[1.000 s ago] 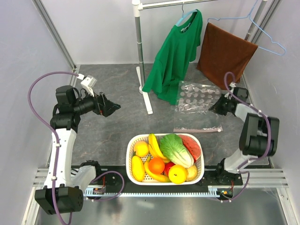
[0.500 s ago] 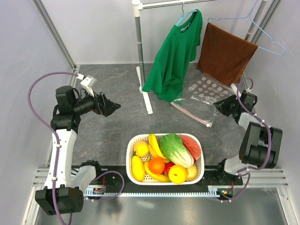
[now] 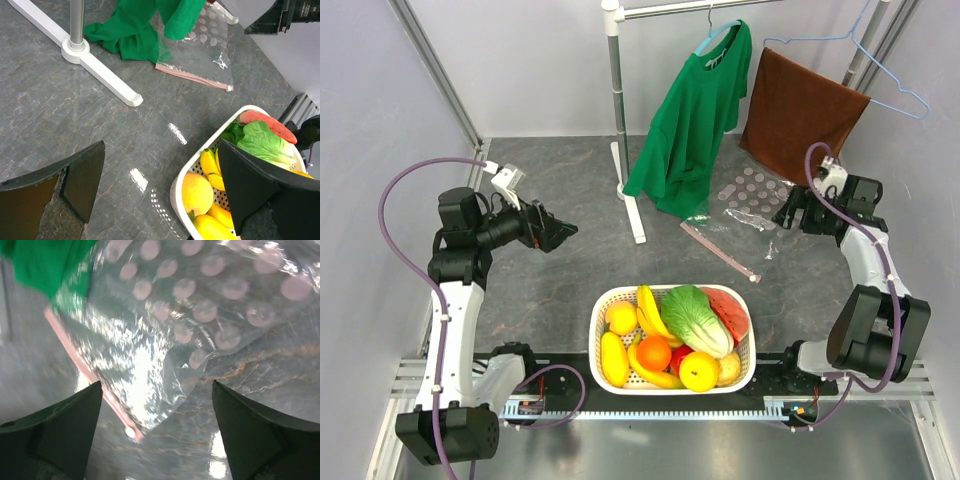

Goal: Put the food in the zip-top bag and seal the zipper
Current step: Adjust the zipper food storage bag at the center of the board.

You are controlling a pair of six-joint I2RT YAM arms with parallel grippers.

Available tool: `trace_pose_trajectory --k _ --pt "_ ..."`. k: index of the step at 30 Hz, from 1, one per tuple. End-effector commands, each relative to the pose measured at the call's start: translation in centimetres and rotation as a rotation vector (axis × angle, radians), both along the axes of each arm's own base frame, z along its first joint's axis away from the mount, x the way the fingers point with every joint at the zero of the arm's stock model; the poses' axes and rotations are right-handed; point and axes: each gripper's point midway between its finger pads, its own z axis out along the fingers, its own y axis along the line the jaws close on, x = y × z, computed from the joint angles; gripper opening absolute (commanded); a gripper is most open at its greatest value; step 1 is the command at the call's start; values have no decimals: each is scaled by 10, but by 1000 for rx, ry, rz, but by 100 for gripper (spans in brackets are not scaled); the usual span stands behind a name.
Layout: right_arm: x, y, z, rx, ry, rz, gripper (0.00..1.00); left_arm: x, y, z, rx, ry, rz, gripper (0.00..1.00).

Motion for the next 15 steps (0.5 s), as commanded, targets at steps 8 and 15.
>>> trace_pose_trajectory --k 8,15 --pt "-24 90 -53 -362 3 668 85 1 4 35 58 -106 6 100" --pt "-4 124 -86 -477 43 772 72 1 3 32 46 -85 5 100"
